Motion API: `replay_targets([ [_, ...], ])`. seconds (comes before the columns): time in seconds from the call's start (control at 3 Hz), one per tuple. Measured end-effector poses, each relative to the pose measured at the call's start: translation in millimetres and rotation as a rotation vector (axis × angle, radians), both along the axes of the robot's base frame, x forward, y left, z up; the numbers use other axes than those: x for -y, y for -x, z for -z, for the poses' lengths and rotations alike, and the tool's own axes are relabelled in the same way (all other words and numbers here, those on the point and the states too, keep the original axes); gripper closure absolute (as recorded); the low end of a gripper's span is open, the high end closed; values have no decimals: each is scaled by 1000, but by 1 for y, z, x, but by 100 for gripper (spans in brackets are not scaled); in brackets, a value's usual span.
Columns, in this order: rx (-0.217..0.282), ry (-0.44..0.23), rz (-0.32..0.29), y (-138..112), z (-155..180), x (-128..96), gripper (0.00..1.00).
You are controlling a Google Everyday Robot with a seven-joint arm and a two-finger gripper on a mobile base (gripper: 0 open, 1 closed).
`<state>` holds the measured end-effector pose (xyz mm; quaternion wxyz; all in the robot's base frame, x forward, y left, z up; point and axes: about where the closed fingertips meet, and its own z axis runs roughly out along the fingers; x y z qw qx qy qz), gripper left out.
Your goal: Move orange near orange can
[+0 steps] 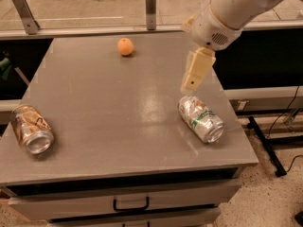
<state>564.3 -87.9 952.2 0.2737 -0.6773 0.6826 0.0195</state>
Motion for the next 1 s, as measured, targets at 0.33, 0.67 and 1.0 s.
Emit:
replay_targets([
  [0.33,54,-66,-101,-32,-6,-58,0],
  [0.67,54,-66,-101,-32,-6,-58,0],
  [1.0,53,-138,-46,-54,8,-69,0],
])
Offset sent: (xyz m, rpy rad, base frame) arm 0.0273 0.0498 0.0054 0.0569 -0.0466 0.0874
